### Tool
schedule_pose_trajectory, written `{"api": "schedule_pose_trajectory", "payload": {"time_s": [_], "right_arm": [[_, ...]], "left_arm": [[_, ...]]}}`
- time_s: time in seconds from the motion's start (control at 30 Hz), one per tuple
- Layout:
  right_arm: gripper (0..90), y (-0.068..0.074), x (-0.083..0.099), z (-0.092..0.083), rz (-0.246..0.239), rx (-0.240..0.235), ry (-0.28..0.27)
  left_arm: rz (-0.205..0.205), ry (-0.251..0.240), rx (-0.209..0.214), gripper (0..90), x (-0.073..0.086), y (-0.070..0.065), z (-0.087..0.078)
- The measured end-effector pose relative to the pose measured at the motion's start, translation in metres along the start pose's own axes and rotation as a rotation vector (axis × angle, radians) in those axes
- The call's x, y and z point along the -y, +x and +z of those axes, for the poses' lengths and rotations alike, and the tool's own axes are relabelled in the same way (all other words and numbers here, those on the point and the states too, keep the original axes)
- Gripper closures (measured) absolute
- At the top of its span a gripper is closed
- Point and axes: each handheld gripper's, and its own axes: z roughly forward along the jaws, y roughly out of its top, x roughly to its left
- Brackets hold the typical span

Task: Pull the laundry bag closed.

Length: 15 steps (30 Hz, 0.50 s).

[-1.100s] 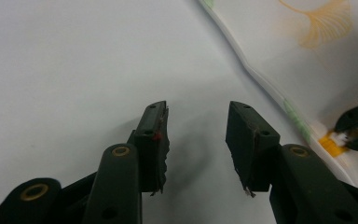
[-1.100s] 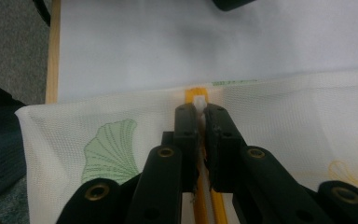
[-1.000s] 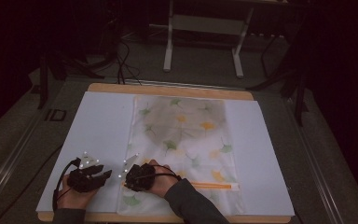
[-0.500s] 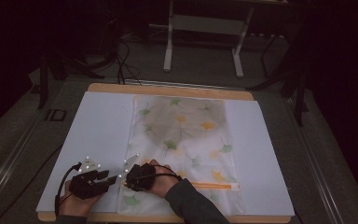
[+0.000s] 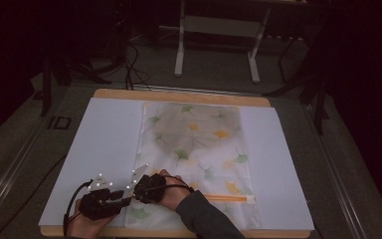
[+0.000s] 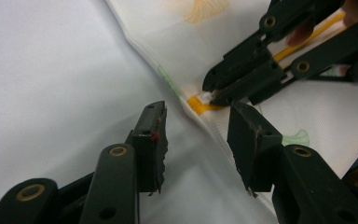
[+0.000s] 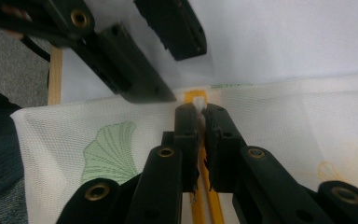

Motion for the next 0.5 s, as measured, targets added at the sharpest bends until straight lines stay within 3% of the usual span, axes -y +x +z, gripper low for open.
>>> {"api": "schedule_pose_trajectory", "payload": {"time_s": [0.5], "right_arm": [[84.4,0.002,-0.005,-0.01,-0.016,0.015,-0.005]], "left_arm": [[-0.038,0.032,0.094,57.2,-0.001,0.004,0.014]]}}
